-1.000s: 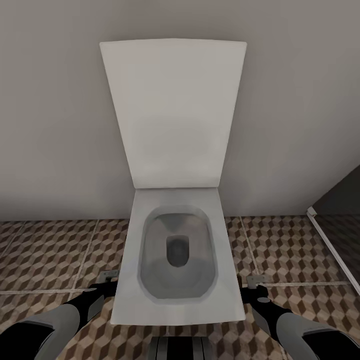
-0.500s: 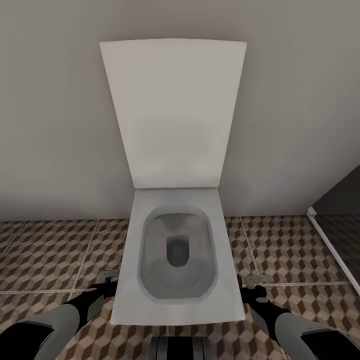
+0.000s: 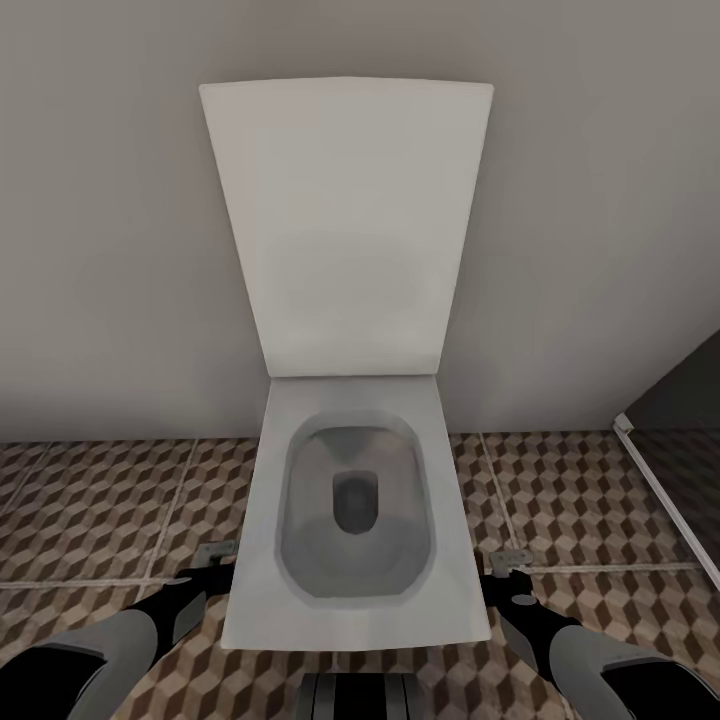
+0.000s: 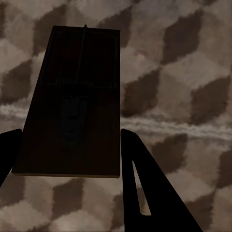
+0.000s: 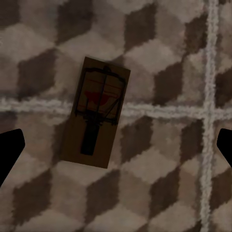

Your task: Take the four mousetraps from the cabinet in the bathroom and place them on the bathroom floor. Make sure all four end up on the same floor surface, and ensure that at least two of them are either under or directly next to the same bathroom sink.

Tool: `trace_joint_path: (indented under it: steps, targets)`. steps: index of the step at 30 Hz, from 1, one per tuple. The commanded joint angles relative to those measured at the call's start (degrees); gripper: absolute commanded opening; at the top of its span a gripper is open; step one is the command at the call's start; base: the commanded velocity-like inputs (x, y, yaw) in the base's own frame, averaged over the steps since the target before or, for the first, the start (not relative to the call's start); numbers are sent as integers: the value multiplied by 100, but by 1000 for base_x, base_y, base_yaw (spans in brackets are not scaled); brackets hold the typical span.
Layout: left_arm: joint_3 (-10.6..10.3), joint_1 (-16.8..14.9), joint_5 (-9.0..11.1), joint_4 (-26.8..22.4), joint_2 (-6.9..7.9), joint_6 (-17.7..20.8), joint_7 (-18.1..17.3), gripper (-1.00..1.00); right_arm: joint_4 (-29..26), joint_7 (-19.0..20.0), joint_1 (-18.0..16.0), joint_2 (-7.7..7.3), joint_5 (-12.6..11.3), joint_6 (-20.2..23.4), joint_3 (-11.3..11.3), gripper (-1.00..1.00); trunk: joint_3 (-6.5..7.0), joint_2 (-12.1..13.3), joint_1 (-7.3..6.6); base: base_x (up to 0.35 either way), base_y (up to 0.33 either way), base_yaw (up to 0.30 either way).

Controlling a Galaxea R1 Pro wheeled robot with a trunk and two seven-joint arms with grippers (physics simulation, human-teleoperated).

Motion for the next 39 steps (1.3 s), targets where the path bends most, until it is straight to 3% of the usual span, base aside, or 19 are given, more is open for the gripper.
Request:
trace_joint_path:
  steps: [1, 15, 39]
  targets:
    - [-51, 2, 35, 1, 0, -19, 12, -100, 11, -19, -4, 1, -10, -20, 43, 100, -3, -1, -1, 0, 0, 0]
    - [-56, 45, -335, 2, -4, -55, 15, -100, 11, -19, -4, -6, -10, -21, 42, 100, -3, -1, -1, 0, 0, 0]
    - [-49, 289, -370, 4, 9, -187, 11, -100, 11, -19, -4, -13, -10, -30, 42, 100, -3, -1, -1, 0, 0, 0]
